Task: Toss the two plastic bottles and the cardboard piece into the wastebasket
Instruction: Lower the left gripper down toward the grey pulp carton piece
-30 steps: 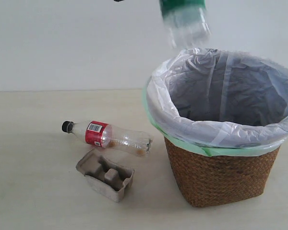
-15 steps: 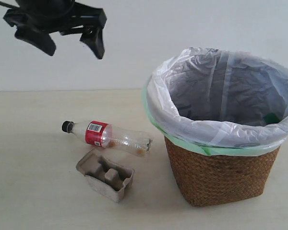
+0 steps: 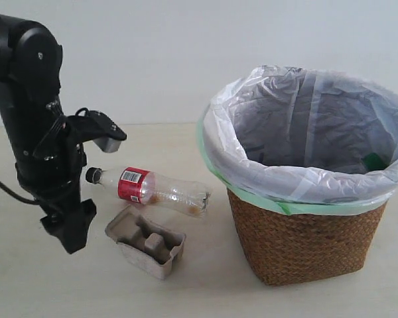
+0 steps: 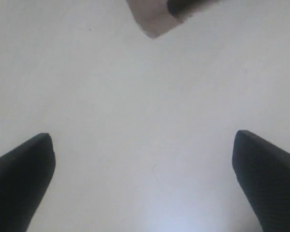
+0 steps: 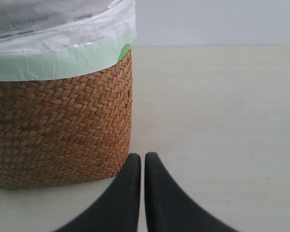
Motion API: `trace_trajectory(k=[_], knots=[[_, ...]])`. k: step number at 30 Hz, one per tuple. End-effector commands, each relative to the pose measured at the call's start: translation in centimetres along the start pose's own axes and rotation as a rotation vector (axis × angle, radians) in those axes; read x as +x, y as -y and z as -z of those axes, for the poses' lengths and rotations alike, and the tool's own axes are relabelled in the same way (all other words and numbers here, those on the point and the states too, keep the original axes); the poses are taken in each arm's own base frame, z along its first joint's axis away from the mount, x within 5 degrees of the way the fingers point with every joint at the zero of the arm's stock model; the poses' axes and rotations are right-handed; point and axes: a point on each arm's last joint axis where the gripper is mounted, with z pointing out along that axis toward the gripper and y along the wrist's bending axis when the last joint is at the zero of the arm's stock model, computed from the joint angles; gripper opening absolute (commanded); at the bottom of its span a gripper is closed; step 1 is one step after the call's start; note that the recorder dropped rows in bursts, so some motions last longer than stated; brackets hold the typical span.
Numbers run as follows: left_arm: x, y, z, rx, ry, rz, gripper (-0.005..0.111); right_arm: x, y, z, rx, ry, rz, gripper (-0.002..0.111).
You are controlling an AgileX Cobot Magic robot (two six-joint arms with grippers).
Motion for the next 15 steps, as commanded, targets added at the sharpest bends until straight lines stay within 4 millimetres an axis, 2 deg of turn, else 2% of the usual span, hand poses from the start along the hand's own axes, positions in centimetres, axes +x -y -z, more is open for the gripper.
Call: trace_trajectory(k=[1,8,11,15], knots=[[-0.6,0.8,-0.8,0.046,0.096,-0.287,0.092,-0.1,0.0,0.0,-0.001,0.013,0.002,0.000],[-3.0,2.2,-0.6,0.100,0.420,-0.537,0.092,-0.1,0.0,0.0,-0.001,0.013,0.002,0.000],[-3.3,2.3,-0.6,0.074,0.440,-0.577,0.092,-0.1,0.0,0.0,-0.001,0.013,0.002,0.000],[-3.6,2.0,-1.6,0.060,0.423,-0.614,0.092,-0.1,0.0,0.0,-0.001,0.013,0.002,0.000]])
